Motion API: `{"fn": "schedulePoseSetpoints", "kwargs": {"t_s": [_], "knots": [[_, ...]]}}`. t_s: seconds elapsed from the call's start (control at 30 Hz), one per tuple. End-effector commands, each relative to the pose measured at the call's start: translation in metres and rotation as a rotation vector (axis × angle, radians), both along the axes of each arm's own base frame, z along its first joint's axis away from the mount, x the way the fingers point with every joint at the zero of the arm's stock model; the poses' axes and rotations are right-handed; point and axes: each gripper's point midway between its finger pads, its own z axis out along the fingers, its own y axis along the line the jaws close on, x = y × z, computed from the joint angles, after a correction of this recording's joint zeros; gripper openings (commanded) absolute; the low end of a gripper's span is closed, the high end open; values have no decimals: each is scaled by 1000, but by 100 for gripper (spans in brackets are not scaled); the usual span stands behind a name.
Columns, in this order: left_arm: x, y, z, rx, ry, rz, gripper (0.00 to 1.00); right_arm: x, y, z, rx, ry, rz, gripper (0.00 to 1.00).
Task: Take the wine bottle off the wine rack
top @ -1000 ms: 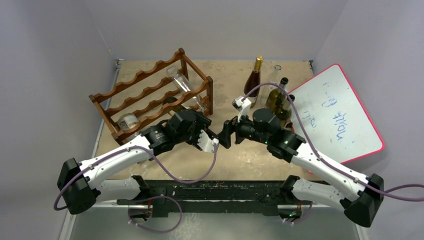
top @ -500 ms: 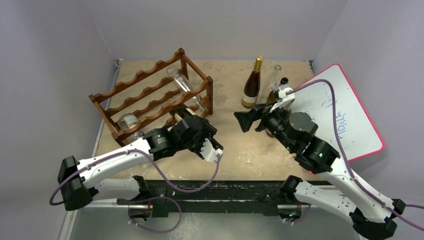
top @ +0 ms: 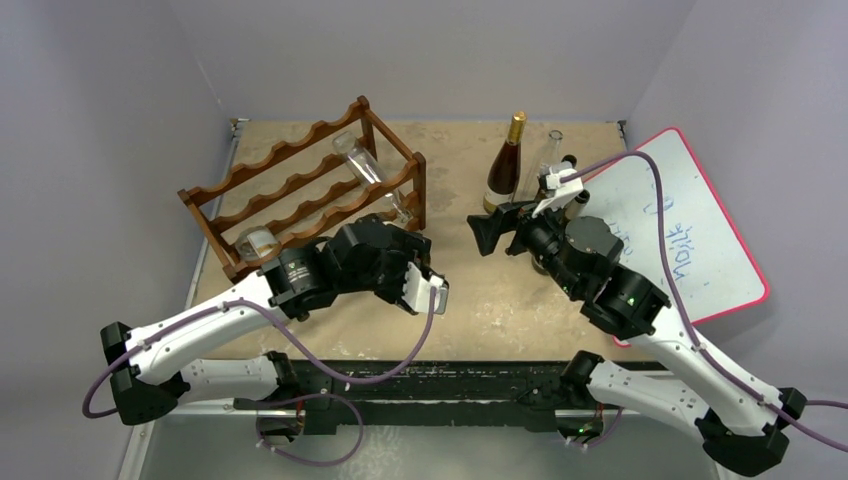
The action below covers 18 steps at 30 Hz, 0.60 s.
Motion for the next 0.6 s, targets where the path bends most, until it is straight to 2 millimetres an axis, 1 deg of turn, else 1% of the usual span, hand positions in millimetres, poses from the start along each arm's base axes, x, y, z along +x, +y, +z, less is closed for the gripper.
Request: {"fn": "schedulePoseSetpoints", "kwargs": {"t_s": [0.0, 0.13, 0.2, 0.27, 0.37, 0.43, 0.5, 0.57], "knots": [[-5, -14, 77, -236, -9, 12, 0, 1, -6, 33, 62, -77, -26, 100], [-12, -23, 87, -297, 70, 9, 0, 0, -10, 37, 72, -85, -38, 100], [-13, -27, 93, -350, 103, 27, 0, -1, -14, 42, 83, -96, -49, 100], [-11, -33, 102, -430, 137, 58, 0, -3, -19, 49, 97, -106, -61, 100], [-16, -44, 116, -578, 219, 66, 0, -7, -30, 63, 121, -123, -88, 100], [-20, -52, 121, -677, 284, 68, 0, -9, -39, 70, 131, -131, -112, 100], [-19, -59, 123, -764, 339, 81, 0, -12, -48, 78, 142, -144, -137, 100], [-17, -67, 115, -819, 397, 103, 0, -15, -55, 85, 145, -160, -149, 100]]}}
